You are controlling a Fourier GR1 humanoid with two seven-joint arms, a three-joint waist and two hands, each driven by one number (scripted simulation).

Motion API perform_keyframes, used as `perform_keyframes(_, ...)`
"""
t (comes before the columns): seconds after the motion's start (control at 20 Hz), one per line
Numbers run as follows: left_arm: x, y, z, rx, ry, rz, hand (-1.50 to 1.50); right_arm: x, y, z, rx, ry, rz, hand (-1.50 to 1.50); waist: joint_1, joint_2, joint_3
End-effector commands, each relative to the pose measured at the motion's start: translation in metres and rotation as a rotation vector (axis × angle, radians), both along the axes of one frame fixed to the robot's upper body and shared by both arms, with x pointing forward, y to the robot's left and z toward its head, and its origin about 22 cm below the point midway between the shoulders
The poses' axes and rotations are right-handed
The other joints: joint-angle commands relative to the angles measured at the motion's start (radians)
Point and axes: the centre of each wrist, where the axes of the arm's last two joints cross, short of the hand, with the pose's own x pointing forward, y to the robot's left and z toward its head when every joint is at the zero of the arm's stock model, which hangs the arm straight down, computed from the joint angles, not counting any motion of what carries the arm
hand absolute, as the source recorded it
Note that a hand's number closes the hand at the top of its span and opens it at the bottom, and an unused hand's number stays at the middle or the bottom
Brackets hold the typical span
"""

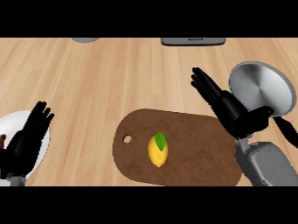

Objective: Pick the lemon from the cutting board and place it in the pan

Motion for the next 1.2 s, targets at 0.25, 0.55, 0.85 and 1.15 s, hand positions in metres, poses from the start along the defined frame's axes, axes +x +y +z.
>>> perform_keyframes(0.25,0.035,-0.073,0.039,0.069,-0.282,-0.165,0.00,0.010,0.040,0.044,0.214,-0.253,0.257,1.50,0.010,0.018,-0.011)
perform_keyframes(0.55,0.019,-0.106,0.019,0.036,-0.219,-0.220,0.00,-0.058,-0.045,-0.025,-0.069,-0.222,-0.020,-1.50,-0.005,0.016,-0.012)
perform_keyframes(0.85,0.016,-0.102,0.021,0.029,-0.203,-0.214,0.00,-0.041,-0.059,0.021,-0.325,-0.343,-0.003,-1.50,0.009,0.017,-0.013)
perform_keyframes(1.15,0.019,-0.112,0.014,0.034,-0.214,-0.217,0.00,-0.022,-0.018,0.054,-0.502,-0.314,0.103,-1.50,0.018,0.019,-0.013)
